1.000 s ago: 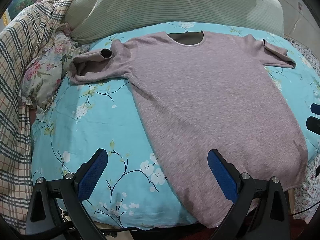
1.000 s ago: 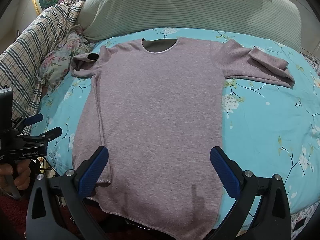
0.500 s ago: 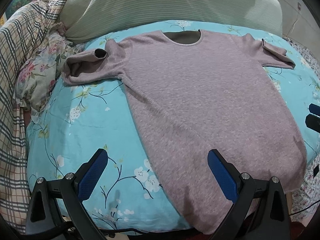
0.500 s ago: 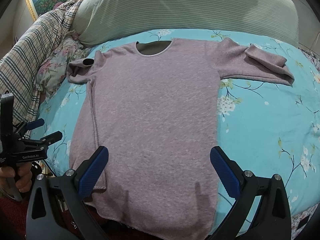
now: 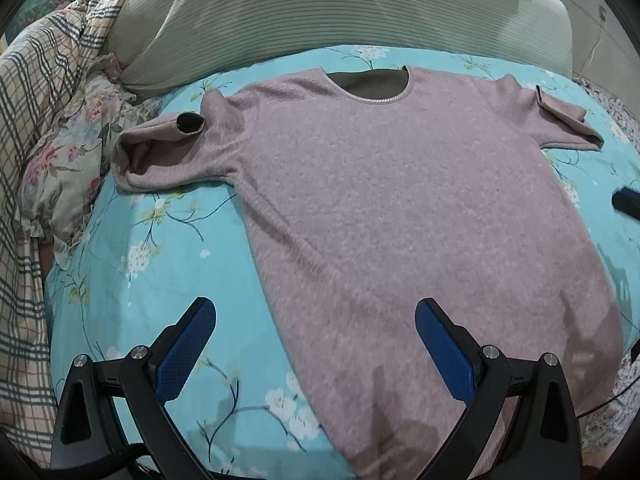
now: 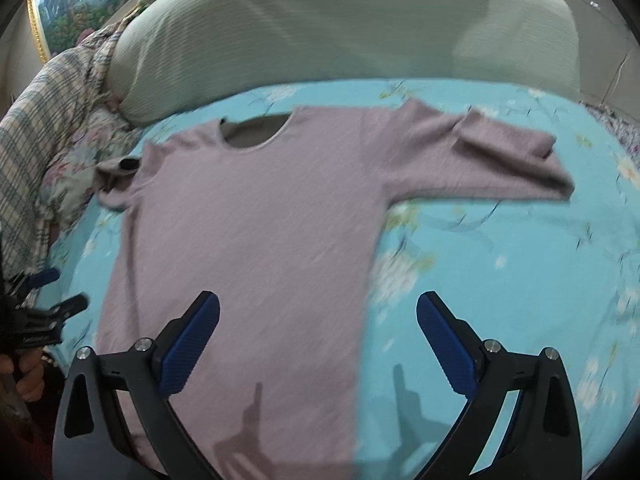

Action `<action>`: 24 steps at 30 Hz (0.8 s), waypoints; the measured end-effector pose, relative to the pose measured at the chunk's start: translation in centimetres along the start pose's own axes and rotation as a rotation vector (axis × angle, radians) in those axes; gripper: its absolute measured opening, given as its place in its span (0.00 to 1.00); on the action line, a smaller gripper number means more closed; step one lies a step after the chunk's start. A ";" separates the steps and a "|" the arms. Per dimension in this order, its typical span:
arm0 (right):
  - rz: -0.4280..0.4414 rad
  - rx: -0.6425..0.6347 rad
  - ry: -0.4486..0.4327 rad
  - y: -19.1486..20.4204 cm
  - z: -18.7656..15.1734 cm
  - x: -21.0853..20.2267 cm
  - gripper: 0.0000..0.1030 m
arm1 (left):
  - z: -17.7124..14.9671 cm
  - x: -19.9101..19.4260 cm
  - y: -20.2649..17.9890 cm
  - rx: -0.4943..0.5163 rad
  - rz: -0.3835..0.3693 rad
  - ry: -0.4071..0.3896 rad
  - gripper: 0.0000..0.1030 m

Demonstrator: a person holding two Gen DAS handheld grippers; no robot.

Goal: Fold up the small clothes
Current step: 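Grasp the sweater sleeve cuff with the right tool and lift it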

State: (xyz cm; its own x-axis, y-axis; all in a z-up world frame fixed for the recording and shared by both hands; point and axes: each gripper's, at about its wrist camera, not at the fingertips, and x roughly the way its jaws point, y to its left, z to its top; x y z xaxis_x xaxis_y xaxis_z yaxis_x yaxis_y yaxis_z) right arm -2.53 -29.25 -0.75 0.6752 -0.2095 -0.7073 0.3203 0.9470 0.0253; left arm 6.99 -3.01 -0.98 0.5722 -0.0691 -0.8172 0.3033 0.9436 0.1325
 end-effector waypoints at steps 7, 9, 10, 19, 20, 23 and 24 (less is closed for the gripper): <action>-0.120 -0.024 -0.072 -5.5 6.6 3.7 0.82 | 2.2 1.7 0.3 -0.021 -0.001 0.002 0.97; -0.164 -0.031 -0.065 -7.2 8.2 5.5 0.76 | 2.7 2.5 0.3 -0.030 -0.013 0.015 0.97; -0.186 -0.021 -0.054 -8.6 9.3 6.6 0.71 | 2.9 2.7 0.2 -0.032 -0.015 0.017 0.97; -0.293 -0.028 0.060 -15.1 12.7 14.6 0.43 | 3.9 5.6 -1.0 -0.001 -0.017 0.063 0.97; -0.309 -0.030 0.082 -15.6 12.7 15.3 0.25 | 4.0 5.9 -1.1 -0.001 -0.017 0.066 0.97; -0.295 0.016 0.080 -16.7 12.8 15.3 0.07 | 4.2 6.4 -0.9 -0.009 -0.027 0.078 0.97; -0.275 0.039 0.058 -16.9 12.9 14.9 0.07 | 4.2 6.5 -0.8 -0.014 -0.031 0.078 0.97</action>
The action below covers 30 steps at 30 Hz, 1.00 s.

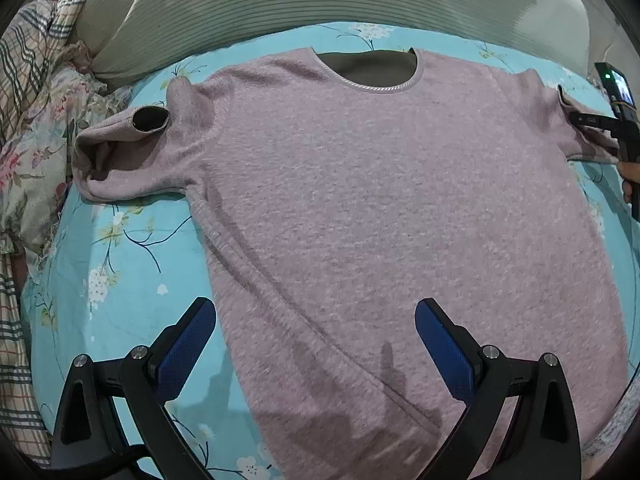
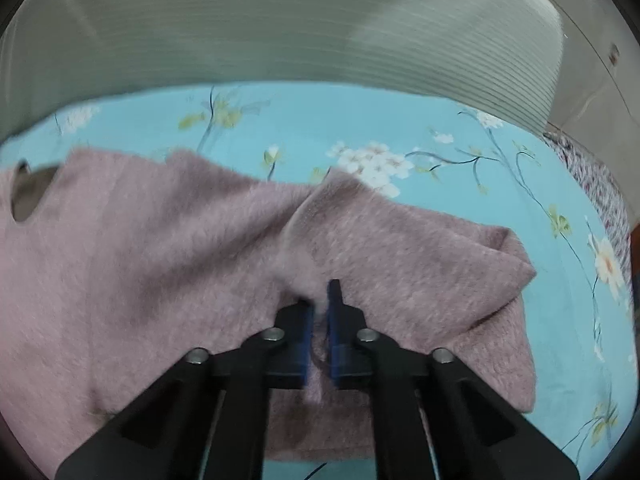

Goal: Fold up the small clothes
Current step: 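Grasp the sweater sleeve cuff with the right tool and lift it, then fold the held sleeve across the sweater body with the right tool, release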

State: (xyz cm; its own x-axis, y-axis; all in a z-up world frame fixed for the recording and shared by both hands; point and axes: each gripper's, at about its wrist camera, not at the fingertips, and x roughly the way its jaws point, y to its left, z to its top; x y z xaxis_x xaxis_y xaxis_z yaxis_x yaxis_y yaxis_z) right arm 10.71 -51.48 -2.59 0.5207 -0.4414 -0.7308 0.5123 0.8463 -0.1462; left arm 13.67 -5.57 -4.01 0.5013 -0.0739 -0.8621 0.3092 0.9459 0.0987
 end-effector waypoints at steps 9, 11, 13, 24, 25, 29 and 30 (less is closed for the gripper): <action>0.434 0.147 -0.081 6.1 0.3 -7.2 0.06 | -0.4 -0.4 0.4 -0.017 -0.037 -0.021 0.97; 0.558 0.171 -0.063 9.6 -0.1 -8.3 0.06 | -0.7 -0.9 0.8 -0.024 -0.047 -0.033 0.97; 0.671 0.170 -0.040 14.1 0.1 -8.6 0.06 | -0.9 -1.2 1.2 -0.032 -0.055 -0.041 0.97; 0.997 0.117 0.124 34.0 0.7 -4.0 0.06 | -1.4 -1.2 6.6 -0.147 -0.112 -0.064 0.97; 1.011 0.115 0.137 35.3 0.8 -3.6 0.06 | -1.3 -1.1 7.2 -0.153 -0.113 -0.066 0.97; 1.038 0.078 0.187 38.7 0.5 -2.2 0.10 | -0.7 -0.5 8.9 -0.172 -0.122 -0.081 0.97; 1.040 0.067 0.214 39.4 0.4 -1.8 0.11 | -0.2 -0.2 9.3 -0.178 -0.127 -0.081 0.97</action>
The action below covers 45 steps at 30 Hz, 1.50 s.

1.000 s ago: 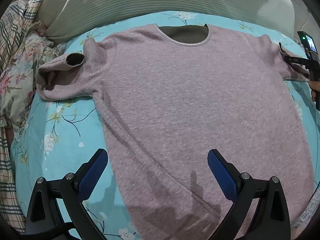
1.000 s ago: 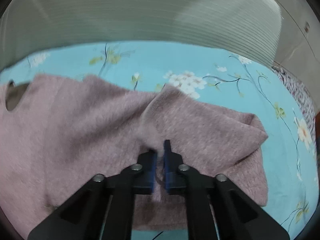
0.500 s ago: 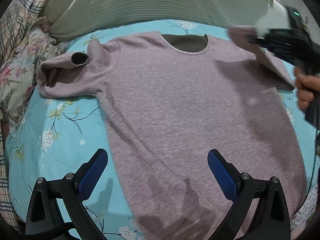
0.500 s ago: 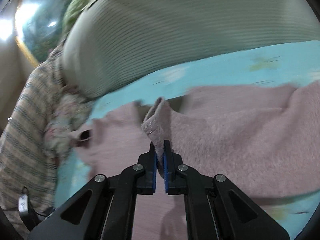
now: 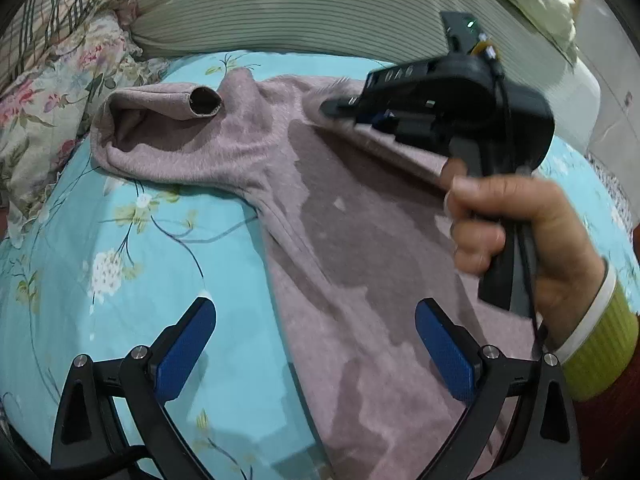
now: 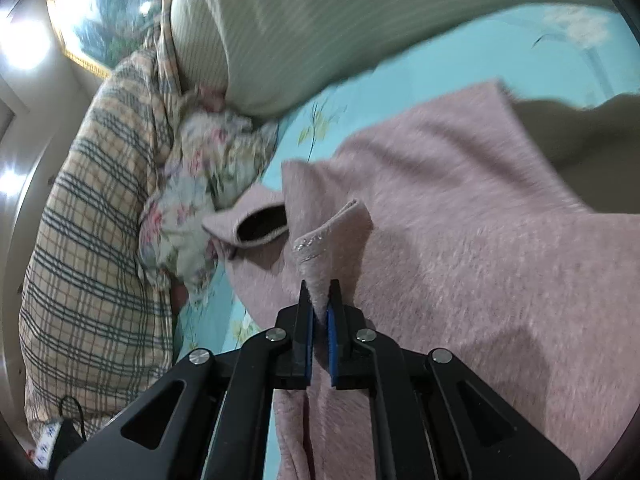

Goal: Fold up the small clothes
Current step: 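Fold the held sleeve across the sweater body with the right tool, release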

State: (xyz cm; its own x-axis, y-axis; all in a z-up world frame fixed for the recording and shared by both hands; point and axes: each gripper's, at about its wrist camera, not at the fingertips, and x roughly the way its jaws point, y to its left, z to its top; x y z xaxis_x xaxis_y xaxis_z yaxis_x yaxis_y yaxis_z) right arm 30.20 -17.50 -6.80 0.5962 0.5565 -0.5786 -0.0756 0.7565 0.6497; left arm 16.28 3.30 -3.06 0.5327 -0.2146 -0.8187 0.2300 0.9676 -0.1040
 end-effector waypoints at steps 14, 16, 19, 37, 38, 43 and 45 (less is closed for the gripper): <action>-0.063 0.055 -0.252 -3.1 -3.7 -16.0 0.34 | 10.1 9.7 1.8 -0.013 -0.096 0.054 0.95; -0.114 0.063 -0.297 -4.1 -5.5 -19.2 0.34 | 11.2 11.7 2.2 -0.021 -0.095 0.084 0.86; -0.212 0.103 -0.360 -6.1 -7.4 -22.9 0.34 | 11.9 14.1 2.2 0.015 -0.069 0.109 0.46; -0.603 0.236 -0.219 -19.0 -2.7 -24.4 0.20 | 10.4 10.4 2.8 -0.008 0.077 -0.142 0.02; -0.606 0.227 -0.213 -19.2 -2.9 -24.2 0.07 | 10.4 10.2 2.7 -0.013 0.071 -0.152 0.02; -0.613 0.236 -0.336 -18.6 -3.9 -27.3 0.07 | 10.4 9.5 1.2 0.029 0.066 -0.169 0.02; -0.626 0.255 -0.292 -19.7 -4.1 -26.6 0.08 | 10.2 10.3 0.9 0.035 0.074 -0.146 0.02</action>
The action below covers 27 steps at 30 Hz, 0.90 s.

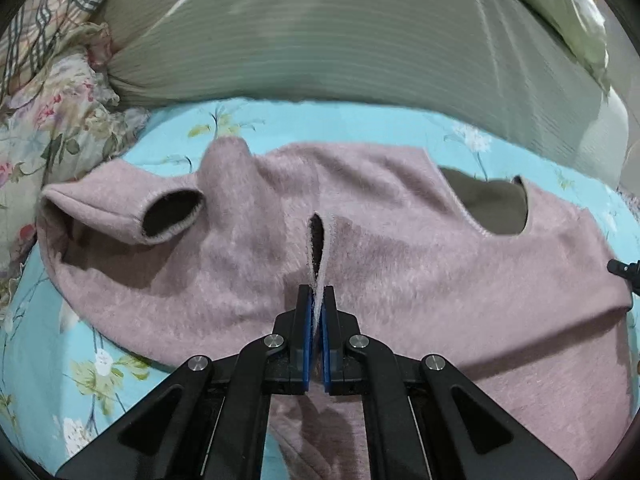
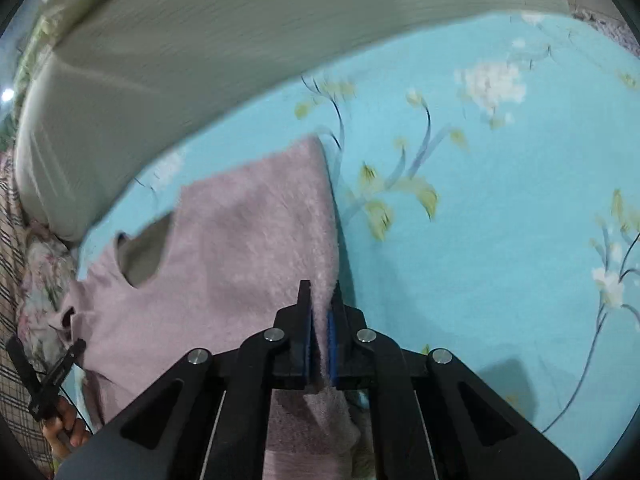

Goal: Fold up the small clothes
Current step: 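Fold the held sleeve across the sweater body with the right tool, release, then grasp the other sleeve with the left tool and fold it across the body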

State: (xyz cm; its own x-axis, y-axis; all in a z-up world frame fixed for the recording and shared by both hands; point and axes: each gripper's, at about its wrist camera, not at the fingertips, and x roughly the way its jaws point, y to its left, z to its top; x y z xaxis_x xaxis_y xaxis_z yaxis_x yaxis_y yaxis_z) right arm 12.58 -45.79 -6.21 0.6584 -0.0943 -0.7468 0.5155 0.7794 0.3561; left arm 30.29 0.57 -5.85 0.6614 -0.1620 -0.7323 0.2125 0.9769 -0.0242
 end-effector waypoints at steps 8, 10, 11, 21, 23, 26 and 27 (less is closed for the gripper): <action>-0.016 -0.119 -0.119 4.1 -2.5 -4.2 0.43 | -1.9 1.2 0.2 0.014 -0.009 0.083 0.05; 0.061 -0.163 -0.038 5.5 -3.9 -3.0 0.50 | -2.1 0.9 0.6 -0.003 -0.012 0.090 0.07; 0.053 -0.175 0.000 5.8 -4.4 -2.2 0.50 | -2.2 0.6 0.8 -0.014 -0.012 0.090 0.07; 0.111 -0.176 0.021 6.5 -7.5 -5.5 0.58 | -1.0 -4.9 6.5 -0.110 0.119 0.000 0.61; 0.131 -0.188 0.022 7.4 -8.3 -6.1 0.58 | 0.1 -5.0 8.0 -0.153 0.128 0.006 0.70; 0.147 -0.199 0.033 9.3 -9.0 -5.6 0.58 | 1.6 -4.2 10.5 -0.267 0.053 0.029 0.74; 0.153 -0.203 0.036 9.6 -9.3 -5.7 0.58 | 2.1 -3.7 11.3 -0.305 0.022 0.036 0.76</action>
State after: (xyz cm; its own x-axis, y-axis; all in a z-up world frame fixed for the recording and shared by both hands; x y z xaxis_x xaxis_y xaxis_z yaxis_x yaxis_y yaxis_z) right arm 8.70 -32.00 -3.77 0.6986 0.0540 -0.7135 0.2877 0.8918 0.3492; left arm 31.70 11.91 -1.98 0.6362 -0.1405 -0.7587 -0.0310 0.9778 -0.2071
